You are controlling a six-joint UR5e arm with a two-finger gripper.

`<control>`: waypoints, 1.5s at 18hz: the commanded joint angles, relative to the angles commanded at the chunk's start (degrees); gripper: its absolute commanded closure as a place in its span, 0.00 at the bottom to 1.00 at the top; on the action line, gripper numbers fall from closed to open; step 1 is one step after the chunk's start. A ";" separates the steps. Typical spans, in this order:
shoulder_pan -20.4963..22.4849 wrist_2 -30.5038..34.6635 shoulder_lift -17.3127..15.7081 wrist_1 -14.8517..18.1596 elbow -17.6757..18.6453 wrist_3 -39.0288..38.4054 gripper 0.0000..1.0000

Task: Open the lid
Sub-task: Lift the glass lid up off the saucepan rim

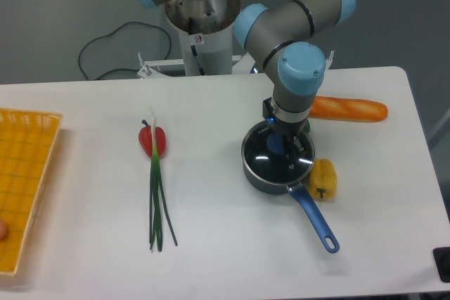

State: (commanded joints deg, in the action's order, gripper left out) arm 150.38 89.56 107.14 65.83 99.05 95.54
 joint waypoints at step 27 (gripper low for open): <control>-6.15 -1.49 -3.25 14.68 -9.93 -13.36 0.61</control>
State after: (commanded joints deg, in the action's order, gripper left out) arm 144.23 88.07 103.89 80.51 89.12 82.18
